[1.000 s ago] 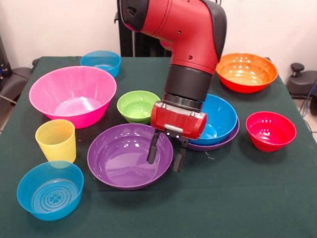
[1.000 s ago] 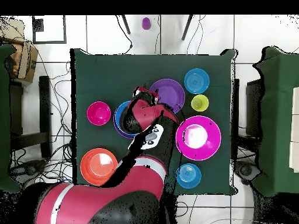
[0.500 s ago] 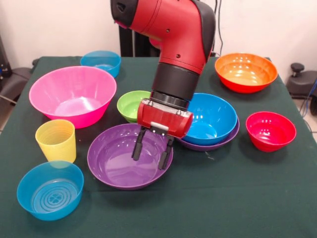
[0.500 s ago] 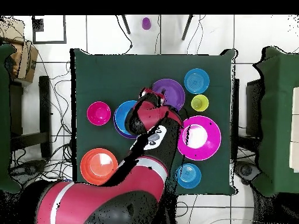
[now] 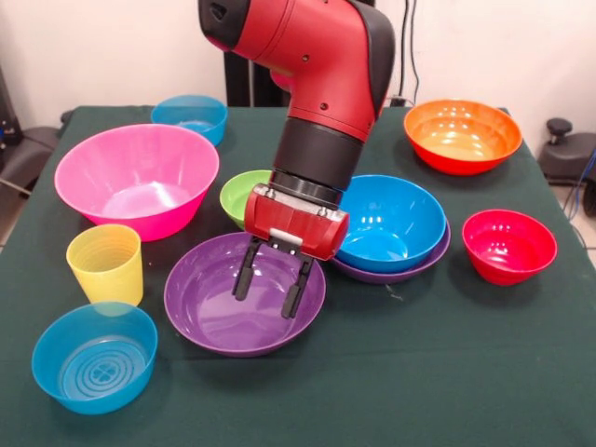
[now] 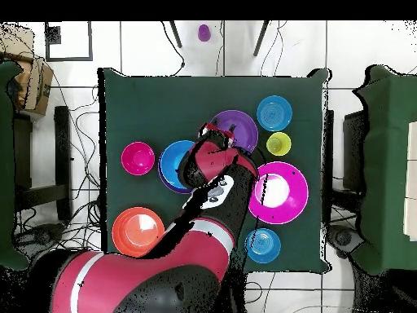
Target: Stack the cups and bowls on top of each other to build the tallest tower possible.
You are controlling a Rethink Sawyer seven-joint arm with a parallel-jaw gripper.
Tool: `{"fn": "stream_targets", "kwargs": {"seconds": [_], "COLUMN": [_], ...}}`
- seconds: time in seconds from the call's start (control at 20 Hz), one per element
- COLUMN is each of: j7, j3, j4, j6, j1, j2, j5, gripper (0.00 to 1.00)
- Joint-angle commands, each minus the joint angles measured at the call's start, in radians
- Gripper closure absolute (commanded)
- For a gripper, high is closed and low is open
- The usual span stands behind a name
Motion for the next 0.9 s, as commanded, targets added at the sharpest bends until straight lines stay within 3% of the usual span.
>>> {"fn": "stream_targets", "kwargs": {"seconds": [0.05,0.35,0.4,0.9], "j7": [0.009,0.013,0.015,0.023], "j3": [0.083,0.083,0.090,0.105], "j4": [-0.049,-0.039,-0.034,-0.006], "j6": [-0.012,-0.012,-0.020,-0.020], "j1": [-0.006,-0.002,-0.005,-0.007], "j2": [0.007,0.001,-0.004,-0.029], "j5": [-0.040,-0.039,-0.043,-0.049], "gripper": [0.00,0.00,1.00,1.00]}}
